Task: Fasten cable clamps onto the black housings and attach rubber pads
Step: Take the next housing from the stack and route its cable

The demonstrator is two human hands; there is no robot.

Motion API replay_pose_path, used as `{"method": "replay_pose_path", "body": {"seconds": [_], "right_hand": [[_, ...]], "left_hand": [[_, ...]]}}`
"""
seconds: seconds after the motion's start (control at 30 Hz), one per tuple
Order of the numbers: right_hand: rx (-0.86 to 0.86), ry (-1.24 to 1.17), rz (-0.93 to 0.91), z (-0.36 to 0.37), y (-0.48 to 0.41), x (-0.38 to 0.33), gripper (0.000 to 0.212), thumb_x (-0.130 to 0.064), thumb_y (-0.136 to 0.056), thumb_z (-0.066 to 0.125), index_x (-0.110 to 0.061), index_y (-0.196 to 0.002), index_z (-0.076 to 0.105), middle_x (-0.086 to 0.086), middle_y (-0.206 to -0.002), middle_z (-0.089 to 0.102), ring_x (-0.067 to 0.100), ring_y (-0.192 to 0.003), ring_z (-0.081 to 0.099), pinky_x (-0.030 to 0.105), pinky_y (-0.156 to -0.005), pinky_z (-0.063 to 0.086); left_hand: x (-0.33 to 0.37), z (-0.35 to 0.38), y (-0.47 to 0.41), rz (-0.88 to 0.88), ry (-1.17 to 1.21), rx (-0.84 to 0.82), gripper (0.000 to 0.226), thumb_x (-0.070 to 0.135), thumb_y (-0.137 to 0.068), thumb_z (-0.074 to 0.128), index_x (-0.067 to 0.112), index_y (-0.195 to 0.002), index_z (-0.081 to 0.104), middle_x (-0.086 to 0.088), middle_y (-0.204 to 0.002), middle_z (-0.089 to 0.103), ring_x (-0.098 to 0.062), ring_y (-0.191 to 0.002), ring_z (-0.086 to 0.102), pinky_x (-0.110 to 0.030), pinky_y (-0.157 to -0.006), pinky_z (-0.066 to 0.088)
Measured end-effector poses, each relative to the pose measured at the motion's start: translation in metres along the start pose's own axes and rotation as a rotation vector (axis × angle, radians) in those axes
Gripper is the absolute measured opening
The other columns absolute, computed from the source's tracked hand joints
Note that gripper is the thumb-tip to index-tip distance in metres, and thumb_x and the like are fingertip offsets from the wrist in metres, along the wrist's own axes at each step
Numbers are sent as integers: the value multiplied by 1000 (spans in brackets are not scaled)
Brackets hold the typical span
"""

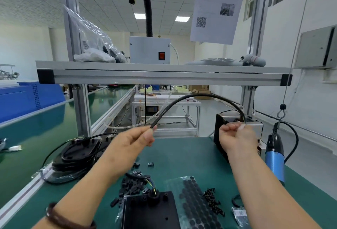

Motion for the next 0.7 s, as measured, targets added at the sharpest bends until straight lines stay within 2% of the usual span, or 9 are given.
{"method": "replay_pose_path", "body": {"seconds": [0.07,0.13,0.2,0.27,0.37,0.47,0.53,0.63,0.7], "right_hand": [[54,-27,37,-8,-1,5,34,-17,-103,19,-18,-73,34,-5,-45,37,9,-29,34,19,-49,26],[98,-26,51,-15,-3,9,31,-17,-102,21,-18,-75,35,-5,-53,34,9,-30,34,19,-50,26],[106,41,56,-20,0,19,31,-21,-103,26,-18,-74,38,-6,-51,33,7,-29,34,19,-50,25],[94,133,81,-26,11,36,30,-28,-104,34,-19,-77,44,-6,-53,35,5,-29,36,19,-50,27],[-105,346,303,-33,38,80,22,-27,-98,52,-16,-79,54,-1,-59,49,8,-42,52,18,-47,41],[-378,529,535,-28,69,116,1,-6,-84,56,-7,-84,56,8,-64,57,19,-55,59,23,-48,49],[-516,576,520,-17,76,122,16,-3,-83,53,-9,-95,61,5,-68,55,17,-62,52,27,-57,47],[-636,687,362,2,77,119,21,-29,-85,62,-13,-71,60,2,-64,50,16,-63,45,27,-60,39],[-640,810,288,7,75,112,25,-35,-79,67,-12,-70,63,0,-58,49,14,-59,44,25,-56,36]], "left_hand": [[-13,4,13,-27,58,-40,31,44,-80,54,18,-78,71,7,-78,69,-8,-77,64,-29,-83,50],[-21,2,14,-78,278,101,31,37,-88,49,16,-85,71,9,-55,44,-8,-52,45,-26,-61,52],[-25,0,5,-182,597,242,31,34,-97,43,12,-89,63,9,-52,29,-5,-43,28,-18,-38,36],[-21,6,-9,-267,784,256,31,33,-101,39,12,-93,60,9,-51,26,-3,-39,22,-15,-33,18],[-12,19,-25,-338,649,144,29,32,-102,37,14,-94,58,10,-48,30,-3,-37,21,-14,-32,15],[-4,33,-32,-381,505,-28,28,33,-102,38,16,-87,55,10,-47,30,-5,-36,19,-13,-32,16],[1,39,-33,-391,428,-133,31,33,-101,39,18,-80,55,9,-46,30,-5,-36,19,-12,-34,16],[4,48,-31,-363,285,-249,36,36,-102,37,19,-74,52,8,-46,31,-4,-36,23,-14,-35,16],[4,51,-30,-340,247,-267,37,37,-102,36,19,-73,51,9,-48,31,-5,-39,23,-16,-37,17]]}}
Point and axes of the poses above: each hand's wrist, its own y-axis away from the middle knuckle, its own z-axis out of the palm, x = y × z, the point moved 4 cm from there along -y, towards the middle knuckle
